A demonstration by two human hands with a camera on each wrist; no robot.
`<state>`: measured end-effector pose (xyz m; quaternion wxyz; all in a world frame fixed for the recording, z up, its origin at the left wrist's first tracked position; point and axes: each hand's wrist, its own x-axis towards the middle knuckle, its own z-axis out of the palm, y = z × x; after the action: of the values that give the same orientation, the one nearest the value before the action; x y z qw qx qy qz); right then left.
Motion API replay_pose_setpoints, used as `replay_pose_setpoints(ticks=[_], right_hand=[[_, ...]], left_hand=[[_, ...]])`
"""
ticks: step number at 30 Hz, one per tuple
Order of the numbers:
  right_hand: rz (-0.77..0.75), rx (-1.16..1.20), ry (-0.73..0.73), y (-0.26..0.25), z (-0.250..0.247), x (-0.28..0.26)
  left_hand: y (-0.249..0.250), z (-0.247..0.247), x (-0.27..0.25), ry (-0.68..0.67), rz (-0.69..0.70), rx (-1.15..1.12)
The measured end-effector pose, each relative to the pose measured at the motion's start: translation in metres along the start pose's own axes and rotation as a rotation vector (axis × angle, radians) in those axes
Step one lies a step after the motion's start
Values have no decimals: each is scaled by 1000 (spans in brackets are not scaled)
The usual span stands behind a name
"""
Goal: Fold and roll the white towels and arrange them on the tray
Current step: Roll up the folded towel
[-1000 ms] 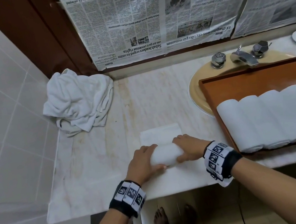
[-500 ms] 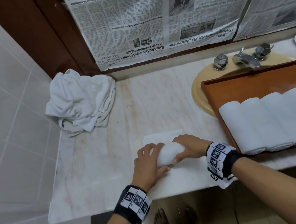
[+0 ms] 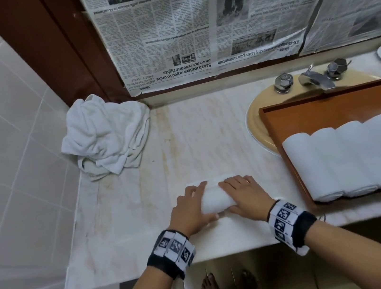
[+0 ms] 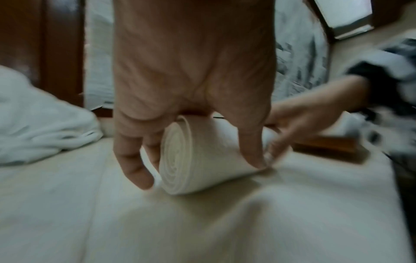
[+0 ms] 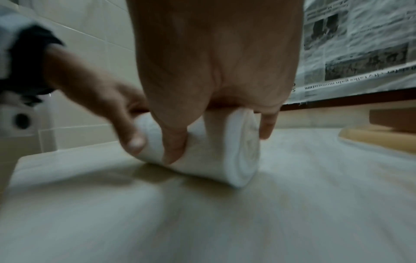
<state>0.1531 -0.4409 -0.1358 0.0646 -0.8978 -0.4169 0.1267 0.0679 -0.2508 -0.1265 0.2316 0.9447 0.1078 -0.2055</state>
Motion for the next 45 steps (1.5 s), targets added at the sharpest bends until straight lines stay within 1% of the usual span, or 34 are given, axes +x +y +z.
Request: replay_pose_setpoints(ticks=[2,4,6,8,10,12,14,17,19,23,25,28,30,33,35,37,41,45], right_hand=[[-14,34,-131,4,-11,8],[-2,92,-254,5,-19,14],[13,177,-364,6,-24,16],[27,274,-440,6,-25,17],[41,335,-468,7,-27,20],[76,349,-489,9,-29,21],[129,342,-519,11,-32,23],[177,317,-541,9,-40,25],[207,321,-524,8,-43,27],[294,468,-538,7,-40,21],[308,486,-544,4,-37,17],[309,445,-555,-2,-38,12],[311,428,-565,-5,-42,8],[336,447,-523,-3,-49,-3],[349,472,-460,5,-58,-13],[354,520,-373,19,-73,-22],[313,600,-148,61,-116,-40],[275,622,-2,108,-153,-60]], left_hand=[[4,12,-12,117,31,137],[6,16,-18,162,17,194],[6,11,-15,115,-6,183],[4,1,-8,-5,-32,67],[1,-9,1,-117,-54,-60],[-2,-16,10,-202,-64,-67],[-3,-20,19,-252,-84,-37],[-2,-25,27,-285,-100,-11],[-3,-27,29,-284,-111,-18],[-8,-24,27,-317,-112,-17],[-10,-23,23,-339,-88,-17],[-12,-22,19,-375,-15,-30],[-13,-21,17,-411,5,-57],[-8,-25,16,-433,37,-86],[3,-35,16,-411,78,-111],[19,-49,17,-361,136,-138],[61,-81,29,-221,281,-248],[110,-103,52,-157,397,-256]])
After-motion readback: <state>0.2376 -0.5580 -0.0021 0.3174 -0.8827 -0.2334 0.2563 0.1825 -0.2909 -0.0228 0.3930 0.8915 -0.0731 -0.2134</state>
